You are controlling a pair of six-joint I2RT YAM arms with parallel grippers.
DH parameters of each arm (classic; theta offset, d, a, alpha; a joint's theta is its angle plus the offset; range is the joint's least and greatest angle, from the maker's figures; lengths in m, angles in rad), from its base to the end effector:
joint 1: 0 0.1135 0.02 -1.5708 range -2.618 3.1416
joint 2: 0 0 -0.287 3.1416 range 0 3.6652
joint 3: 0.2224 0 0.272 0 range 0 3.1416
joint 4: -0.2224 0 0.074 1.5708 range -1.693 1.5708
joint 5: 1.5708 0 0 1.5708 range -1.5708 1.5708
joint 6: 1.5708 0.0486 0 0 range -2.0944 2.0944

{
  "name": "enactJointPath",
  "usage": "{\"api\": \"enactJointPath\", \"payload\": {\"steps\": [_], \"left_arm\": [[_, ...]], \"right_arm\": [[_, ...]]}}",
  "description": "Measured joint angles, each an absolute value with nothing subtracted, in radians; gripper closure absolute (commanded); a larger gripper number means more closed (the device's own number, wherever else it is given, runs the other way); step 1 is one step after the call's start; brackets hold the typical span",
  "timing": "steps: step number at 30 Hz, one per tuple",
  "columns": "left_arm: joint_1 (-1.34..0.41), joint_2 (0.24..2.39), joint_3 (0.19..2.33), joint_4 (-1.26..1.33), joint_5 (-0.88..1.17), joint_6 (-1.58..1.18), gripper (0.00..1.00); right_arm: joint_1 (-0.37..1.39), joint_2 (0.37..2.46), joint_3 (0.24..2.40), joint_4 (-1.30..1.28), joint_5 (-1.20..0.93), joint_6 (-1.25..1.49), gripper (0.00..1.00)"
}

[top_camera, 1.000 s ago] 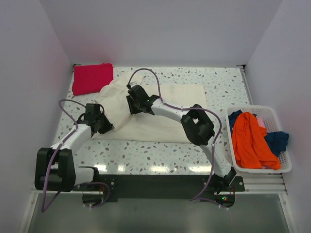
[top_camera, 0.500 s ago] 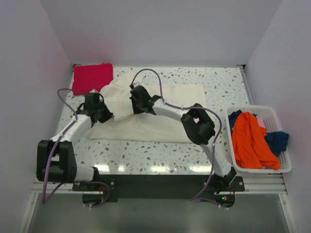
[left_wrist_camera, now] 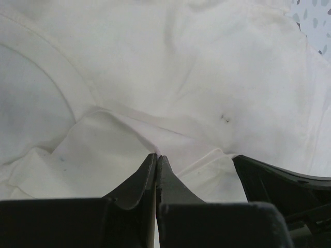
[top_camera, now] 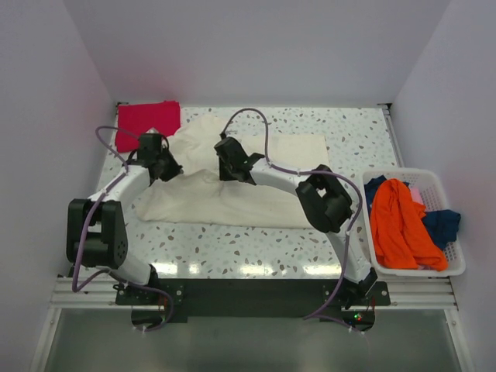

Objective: Fold and stack the t-shirts
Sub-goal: Fold the tshirt

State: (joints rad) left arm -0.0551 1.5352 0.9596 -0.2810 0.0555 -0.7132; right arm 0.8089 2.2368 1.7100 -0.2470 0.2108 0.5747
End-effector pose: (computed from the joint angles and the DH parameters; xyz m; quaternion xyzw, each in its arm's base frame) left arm 0.3446 -0.0217 0.2137 -0.2935 0.8894 -0.1551 0.3142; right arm 0.3827 0.3864 0.1727 -0.0665 0.9150 0.1715 0.3590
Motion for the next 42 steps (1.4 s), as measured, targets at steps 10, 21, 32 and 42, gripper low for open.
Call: {"api": "enactJointPath", "payload": {"steps": [10,21,32,42], "left_arm": [[-0.055,1.598,0.991,-0.239,0.064,-0.714,1.0],[-0.055,1.626,1.036,-0.228,0.067,-0.714,1.0],[-0.055,1.705,1.088,-0.233,0.076,-0.703,0.45],[-0.033,1.394,0.963,-0.386,-0.07,-0.744,0.47]], "right_arm": [[0.803,2.224,1.7,-0.246,0.246,0.622,1.0],[0.796,2.224,1.682,-0.247,0.246,0.64,0.94],[0.768,2.191,1.66,-0.257,0.253,0.641,0.45],[0.74,1.877,1.433,-0.307,0.243,0.607,0.43]]}}
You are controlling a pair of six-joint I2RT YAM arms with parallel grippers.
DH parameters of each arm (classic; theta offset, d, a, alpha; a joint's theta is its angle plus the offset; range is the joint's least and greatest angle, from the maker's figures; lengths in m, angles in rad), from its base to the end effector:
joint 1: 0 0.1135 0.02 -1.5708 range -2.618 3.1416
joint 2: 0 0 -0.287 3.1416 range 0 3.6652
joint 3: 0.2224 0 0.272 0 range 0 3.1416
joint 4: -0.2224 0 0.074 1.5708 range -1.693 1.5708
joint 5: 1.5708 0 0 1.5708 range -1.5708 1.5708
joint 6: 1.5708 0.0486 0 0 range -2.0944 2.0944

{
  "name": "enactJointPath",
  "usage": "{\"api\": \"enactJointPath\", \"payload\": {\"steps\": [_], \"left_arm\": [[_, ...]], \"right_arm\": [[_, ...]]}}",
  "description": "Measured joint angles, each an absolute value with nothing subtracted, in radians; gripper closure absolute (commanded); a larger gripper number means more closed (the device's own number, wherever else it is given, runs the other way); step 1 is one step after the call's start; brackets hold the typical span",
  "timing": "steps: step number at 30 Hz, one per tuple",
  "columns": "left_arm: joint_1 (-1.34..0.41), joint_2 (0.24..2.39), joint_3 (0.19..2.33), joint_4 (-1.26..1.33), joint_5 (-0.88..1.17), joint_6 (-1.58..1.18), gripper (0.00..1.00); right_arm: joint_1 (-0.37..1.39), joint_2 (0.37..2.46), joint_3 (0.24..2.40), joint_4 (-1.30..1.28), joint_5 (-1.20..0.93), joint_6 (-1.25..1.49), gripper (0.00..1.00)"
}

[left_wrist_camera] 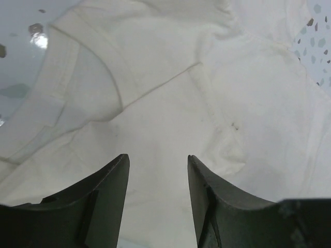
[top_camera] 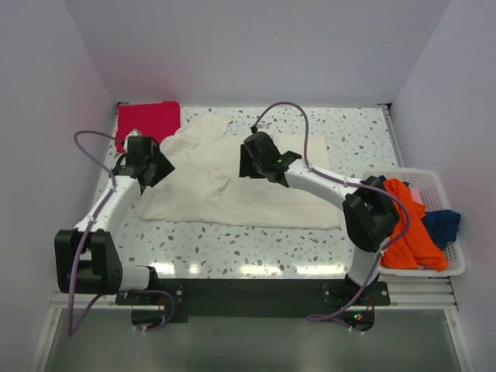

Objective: Fold and stack the t-shirts
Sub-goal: Fold the tshirt

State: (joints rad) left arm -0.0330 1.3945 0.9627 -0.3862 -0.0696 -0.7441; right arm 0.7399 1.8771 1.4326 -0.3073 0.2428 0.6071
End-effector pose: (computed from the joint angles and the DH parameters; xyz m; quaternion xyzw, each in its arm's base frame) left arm 0.3194 -0.0072 0.2501 -0.3355 0.8669 -0.1092 0.3522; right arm 0.3479 0.3018 0.2445 -0.0123 0.9118 0.1597 0.3782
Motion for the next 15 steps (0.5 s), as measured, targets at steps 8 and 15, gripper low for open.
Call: {"api": "enactJointPath", "payload": {"steps": [8,15], "left_arm": [[-0.013,1.314,0.775,-0.448,-0.136,-0.813,0.5],[0.031,1.398,0.724,-0.44,-0.134,-0.838,0.52]], "right_arm": [[0.739,1.71,1.167,-0.338,0.214,0.602,0.43],[0.739,1.654,1.053,-0.382,0.218,0.601,0.43]]}}
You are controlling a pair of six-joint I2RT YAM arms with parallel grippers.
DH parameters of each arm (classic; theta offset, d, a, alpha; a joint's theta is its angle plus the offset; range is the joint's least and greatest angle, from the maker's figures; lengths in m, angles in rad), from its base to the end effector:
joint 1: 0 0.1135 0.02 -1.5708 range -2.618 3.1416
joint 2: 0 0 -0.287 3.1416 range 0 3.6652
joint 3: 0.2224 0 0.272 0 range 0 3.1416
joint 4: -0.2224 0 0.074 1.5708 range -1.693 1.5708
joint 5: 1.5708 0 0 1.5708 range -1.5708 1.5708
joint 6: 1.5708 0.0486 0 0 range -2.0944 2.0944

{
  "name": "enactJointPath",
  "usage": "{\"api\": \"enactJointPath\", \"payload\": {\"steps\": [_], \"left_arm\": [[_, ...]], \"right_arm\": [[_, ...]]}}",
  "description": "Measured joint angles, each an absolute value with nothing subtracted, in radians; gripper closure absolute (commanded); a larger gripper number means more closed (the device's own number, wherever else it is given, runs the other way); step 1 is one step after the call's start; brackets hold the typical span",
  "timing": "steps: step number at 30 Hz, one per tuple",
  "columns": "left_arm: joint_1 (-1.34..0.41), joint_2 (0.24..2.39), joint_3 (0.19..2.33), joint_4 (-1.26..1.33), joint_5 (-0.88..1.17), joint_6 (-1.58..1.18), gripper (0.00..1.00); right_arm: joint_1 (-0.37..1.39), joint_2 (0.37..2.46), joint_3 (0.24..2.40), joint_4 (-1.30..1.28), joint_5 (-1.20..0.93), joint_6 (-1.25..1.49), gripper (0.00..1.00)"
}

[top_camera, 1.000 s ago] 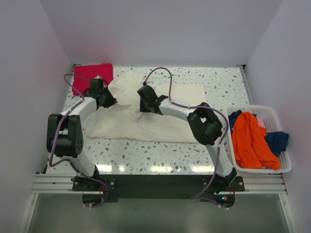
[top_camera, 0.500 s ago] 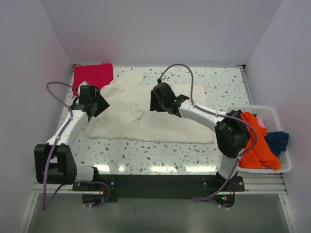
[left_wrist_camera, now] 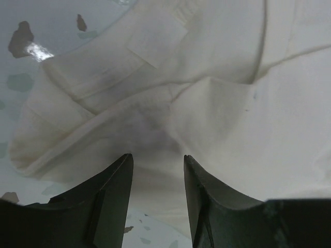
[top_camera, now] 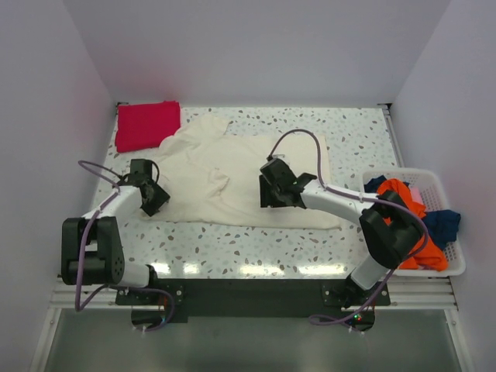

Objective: Fold and stack the t-shirts
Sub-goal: Fold the tshirt

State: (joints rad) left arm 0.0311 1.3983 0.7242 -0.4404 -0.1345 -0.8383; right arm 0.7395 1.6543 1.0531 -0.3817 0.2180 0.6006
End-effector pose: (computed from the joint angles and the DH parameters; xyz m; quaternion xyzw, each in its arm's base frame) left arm 0.2690 0.0149 0.1679 -0.4231 0.8751 -0.0284 0.2332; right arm 0.2760 0.2375 0.1979 -0.0346 0.9513 0.0973 0.2904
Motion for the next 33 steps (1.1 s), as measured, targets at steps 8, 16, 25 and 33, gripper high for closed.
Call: {"api": "enactJointPath", "payload": {"steps": [8,16,25,33], "left_arm": [[0.172,1.453,0.72,-0.392,-0.122,-0.842,0.55],[0.26,1.459,0.72,-0.371,-0.164,-0.826,0.56],[0.297,1.456,0.72,-0.379,-0.205,-0.796,0.56],[0.3,1.453,0.716,-0.375,-0.196,-0.774,0.56]], "right_arm": [[0.739,1.621,0.995,-0.39,0.228,0.601,0.43],[0.739,1.624,0.949,-0.381,0.218,0.601,0.43],[0.739,1.617,0.934,-0.364,0.188,0.557,0.48],[0.847,1.761,1.154,-0.263,0.104,0.441,0.53]]}}
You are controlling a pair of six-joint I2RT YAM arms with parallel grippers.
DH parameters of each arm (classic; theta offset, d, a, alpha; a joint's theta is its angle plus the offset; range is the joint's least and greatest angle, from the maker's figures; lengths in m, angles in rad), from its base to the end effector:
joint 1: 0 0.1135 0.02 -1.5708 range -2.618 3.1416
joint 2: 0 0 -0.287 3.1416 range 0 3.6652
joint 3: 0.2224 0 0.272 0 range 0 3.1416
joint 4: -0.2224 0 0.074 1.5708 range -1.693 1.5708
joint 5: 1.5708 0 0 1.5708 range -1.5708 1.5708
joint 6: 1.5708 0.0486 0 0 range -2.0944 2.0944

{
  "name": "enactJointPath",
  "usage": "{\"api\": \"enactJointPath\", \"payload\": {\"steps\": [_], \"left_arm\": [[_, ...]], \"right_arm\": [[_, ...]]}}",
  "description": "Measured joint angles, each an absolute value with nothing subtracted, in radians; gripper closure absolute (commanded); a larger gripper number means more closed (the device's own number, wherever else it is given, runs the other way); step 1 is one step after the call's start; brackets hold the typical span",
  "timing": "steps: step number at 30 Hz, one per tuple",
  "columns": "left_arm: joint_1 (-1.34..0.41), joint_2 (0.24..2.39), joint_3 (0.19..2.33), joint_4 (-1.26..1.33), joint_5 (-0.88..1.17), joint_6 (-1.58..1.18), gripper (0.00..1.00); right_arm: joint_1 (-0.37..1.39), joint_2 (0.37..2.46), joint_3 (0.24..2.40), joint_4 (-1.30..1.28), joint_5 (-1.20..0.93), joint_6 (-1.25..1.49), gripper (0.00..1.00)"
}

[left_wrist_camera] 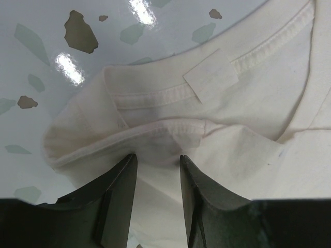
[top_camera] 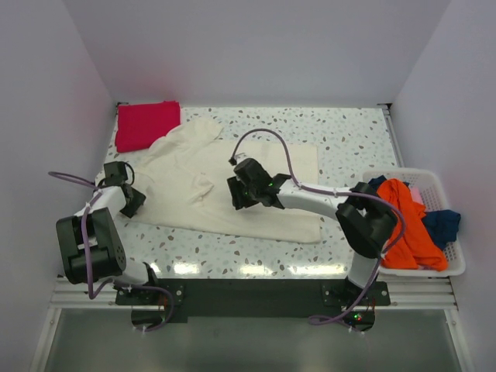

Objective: Fold and stack the t-shirts
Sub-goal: Fold the tshirt

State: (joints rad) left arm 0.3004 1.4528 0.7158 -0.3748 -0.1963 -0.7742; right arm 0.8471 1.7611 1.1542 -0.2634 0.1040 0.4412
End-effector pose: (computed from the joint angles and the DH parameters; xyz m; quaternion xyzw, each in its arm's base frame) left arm 0.2617 0.0910 0.1556 -0.5151 0.8211 0.0396 0.2425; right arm 0.2721 0.3004 0.1998 -0.1716 0.9224 0.1667 0.3033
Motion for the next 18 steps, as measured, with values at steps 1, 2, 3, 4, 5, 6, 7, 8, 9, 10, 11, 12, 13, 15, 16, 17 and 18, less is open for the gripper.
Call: {"api": "enactJointPath", "payload": {"steps": [1,2,3,4,5,6,7,8,9,10,11,12,13,15,16,17,18], "left_arm": [[0.301,1.452,0.716,-0.374,-0.195,-0.773,0.55],[0.301,1.452,0.716,-0.374,-0.194,-0.772,0.56],[0.301,1.452,0.716,-0.374,-0.193,-0.769,0.56],[0.301,1.452,0.716,-0.374,-0.192,-0.766,0.55],[0.301,1.452,0.716,-0.374,-0.191,-0.765,0.55],[0.301,1.452,0.716,-0.374,-0.191,-0.765,0.55],[0.301,1.452,0.716,-0.374,-0.19,-0.764,0.55],[0.301,1.452,0.716,-0.374,-0.19,-0.763,0.55],[0.301,1.452,0.716,-0.373,-0.189,-0.763,0.55],[0.301,1.452,0.716,-0.373,-0.187,-0.762,0.55],[0.301,1.452,0.716,-0.373,-0.187,-0.762,0.55],[0.301,1.452,0.716,-0.373,-0.187,-0.762,0.55],[0.301,1.452,0.716,-0.373,-0.187,-0.762,0.55],[0.302,1.452,0.716,-0.373,-0.186,-0.762,0.55],[0.302,1.452,0.716,-0.373,-0.186,-0.761,0.55],[0.302,1.452,0.716,-0.373,-0.186,-0.761,0.55],[0.302,1.452,0.716,-0.372,-0.185,-0.758,0.55]], "right_arm": [[0.861,1.79,1.187,-0.245,0.098,0.427,0.53],[0.875,1.822,1.218,-0.226,0.085,0.412,0.53],[0.887,1.851,1.244,-0.215,0.08,0.397,0.53],[0.894,1.874,1.264,-0.213,0.075,0.386,0.53],[0.899,1.901,1.287,-0.209,0.066,0.373,0.53],[0.901,1.925,1.303,-0.209,0.06,0.361,0.53],[0.901,1.944,1.313,-0.21,0.059,0.35,0.53],[0.9,1.955,1.317,-0.211,0.059,0.343,0.53],[0.898,1.964,1.318,-0.216,0.057,0.334,0.53],[0.897,1.969,1.318,-0.223,0.057,0.326,0.53],[0.896,1.971,1.318,-0.226,0.057,0.319,0.53],[0.896,1.971,1.318,-0.227,0.057,0.314,0.53],[0.896,1.971,1.318,-0.227,0.057,0.311,0.53],[0.896,1.971,1.318,-0.225,0.057,0.303,0.54],[0.896,1.971,1.318,-0.227,0.057,0.3,0.55],[0.896,1.971,1.318,-0.227,0.057,0.298,0.56],[0.896,1.971,1.318,-0.227,0.056,0.297,0.56]]}}
